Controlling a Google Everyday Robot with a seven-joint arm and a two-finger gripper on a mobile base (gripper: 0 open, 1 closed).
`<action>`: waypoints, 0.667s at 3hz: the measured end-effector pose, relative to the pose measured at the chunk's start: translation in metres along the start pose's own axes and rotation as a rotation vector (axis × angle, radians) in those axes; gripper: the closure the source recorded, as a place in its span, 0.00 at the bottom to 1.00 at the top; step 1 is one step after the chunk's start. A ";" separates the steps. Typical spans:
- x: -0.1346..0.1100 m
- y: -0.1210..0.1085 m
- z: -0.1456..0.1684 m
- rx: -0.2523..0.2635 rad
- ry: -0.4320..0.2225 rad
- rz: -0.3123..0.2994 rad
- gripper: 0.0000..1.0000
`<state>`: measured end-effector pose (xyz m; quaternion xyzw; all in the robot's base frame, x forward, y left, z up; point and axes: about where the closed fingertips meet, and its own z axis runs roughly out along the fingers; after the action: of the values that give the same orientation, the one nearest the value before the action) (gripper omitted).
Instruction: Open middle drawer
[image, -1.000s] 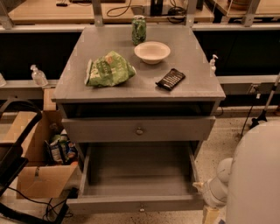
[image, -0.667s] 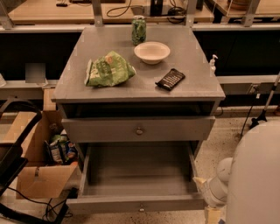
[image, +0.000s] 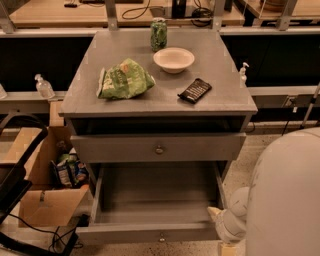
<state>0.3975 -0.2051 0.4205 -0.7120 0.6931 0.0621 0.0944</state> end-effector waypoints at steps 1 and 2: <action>0.000 0.000 0.000 0.000 0.000 0.000 0.00; -0.005 0.005 0.005 -0.012 0.009 -0.014 0.16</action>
Offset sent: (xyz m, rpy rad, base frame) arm -0.0114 0.0144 -0.0106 -0.0247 0.0194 0.0367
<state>0.3925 -0.1991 0.4160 -0.7175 0.6882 0.0624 0.0874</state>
